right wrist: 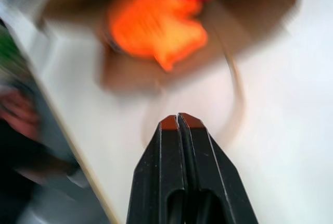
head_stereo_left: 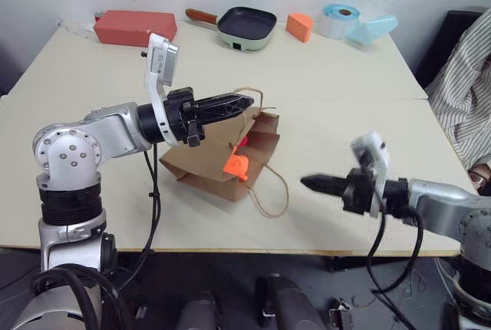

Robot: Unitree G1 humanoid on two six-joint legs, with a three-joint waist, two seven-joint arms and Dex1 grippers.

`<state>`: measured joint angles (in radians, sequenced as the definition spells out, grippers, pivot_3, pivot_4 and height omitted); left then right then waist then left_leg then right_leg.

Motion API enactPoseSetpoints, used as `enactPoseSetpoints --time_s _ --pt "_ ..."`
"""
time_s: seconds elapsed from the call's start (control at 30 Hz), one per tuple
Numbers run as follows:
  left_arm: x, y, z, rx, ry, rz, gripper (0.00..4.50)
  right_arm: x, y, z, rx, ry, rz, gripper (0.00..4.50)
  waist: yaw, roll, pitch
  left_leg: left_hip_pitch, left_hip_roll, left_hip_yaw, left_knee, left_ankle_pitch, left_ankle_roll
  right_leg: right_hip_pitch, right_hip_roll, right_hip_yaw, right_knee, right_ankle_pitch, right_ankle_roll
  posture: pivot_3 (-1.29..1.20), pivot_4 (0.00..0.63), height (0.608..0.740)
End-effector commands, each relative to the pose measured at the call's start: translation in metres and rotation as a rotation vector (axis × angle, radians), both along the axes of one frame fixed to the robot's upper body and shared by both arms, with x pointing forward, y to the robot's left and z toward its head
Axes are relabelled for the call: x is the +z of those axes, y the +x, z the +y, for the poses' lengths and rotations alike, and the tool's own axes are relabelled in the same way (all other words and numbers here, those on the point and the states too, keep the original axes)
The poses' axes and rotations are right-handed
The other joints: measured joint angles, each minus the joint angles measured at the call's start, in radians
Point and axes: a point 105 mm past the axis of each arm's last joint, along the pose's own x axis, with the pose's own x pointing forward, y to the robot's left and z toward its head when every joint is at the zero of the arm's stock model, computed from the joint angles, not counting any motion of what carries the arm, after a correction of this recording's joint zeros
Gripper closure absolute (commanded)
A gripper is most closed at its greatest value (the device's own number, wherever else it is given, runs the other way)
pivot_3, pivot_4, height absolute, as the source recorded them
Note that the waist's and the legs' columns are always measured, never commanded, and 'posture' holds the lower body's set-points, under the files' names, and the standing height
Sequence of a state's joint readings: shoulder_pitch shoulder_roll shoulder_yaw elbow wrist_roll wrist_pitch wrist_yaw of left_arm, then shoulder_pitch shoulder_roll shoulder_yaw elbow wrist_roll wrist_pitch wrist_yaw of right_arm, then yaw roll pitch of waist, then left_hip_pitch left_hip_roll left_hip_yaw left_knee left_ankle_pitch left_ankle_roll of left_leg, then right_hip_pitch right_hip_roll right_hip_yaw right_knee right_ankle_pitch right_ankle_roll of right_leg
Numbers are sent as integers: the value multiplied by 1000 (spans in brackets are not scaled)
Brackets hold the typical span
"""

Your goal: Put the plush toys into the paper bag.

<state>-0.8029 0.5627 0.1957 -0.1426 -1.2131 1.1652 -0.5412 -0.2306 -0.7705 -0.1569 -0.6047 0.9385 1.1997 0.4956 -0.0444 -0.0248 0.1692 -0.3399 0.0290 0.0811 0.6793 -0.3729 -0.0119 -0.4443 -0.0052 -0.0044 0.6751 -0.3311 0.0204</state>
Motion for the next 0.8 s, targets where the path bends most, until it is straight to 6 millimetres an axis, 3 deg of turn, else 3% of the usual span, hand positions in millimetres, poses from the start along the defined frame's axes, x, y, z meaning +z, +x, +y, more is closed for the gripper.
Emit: enactPoseSetpoints --time_s 0.03,0.3,0.53,0.67,0.8 --pt "8 -4 1 -12 -9 -45 4500 -4 -9 16 170 -94 -148 3914 0 0 0 0 0 0 0 0 0 0 0 0 0 0 0 0 150 740" --pt "8 -6 2 -13 0 -38 4500 -27 -2 36 295 -145 -235 1156 5 0 0 1 0 0 1 0 0 0 0 0 1 0 0 0 150 740" --pt "10 -7 5 10 0 -40 4500 -51 17 45 414 -280 -307 1156 10 0 0 1 0 0 1 0 0 0 -1 0 0 0 0 0 150 740" --pt "11 -6 5 19 -3 -44 4500 -66 25 43 482 -386 -359 2106 6 0 0 2 0 0 2 0 0 0 -1 0 1 0 0 0 150 740" --pt "12 -6 7 28 -3 -47 4500 -55 23 45 495 -335 -378 3492 6 0 0 3 0 0 3 0 0 1 -1 0 2 0 0 0 150 740"
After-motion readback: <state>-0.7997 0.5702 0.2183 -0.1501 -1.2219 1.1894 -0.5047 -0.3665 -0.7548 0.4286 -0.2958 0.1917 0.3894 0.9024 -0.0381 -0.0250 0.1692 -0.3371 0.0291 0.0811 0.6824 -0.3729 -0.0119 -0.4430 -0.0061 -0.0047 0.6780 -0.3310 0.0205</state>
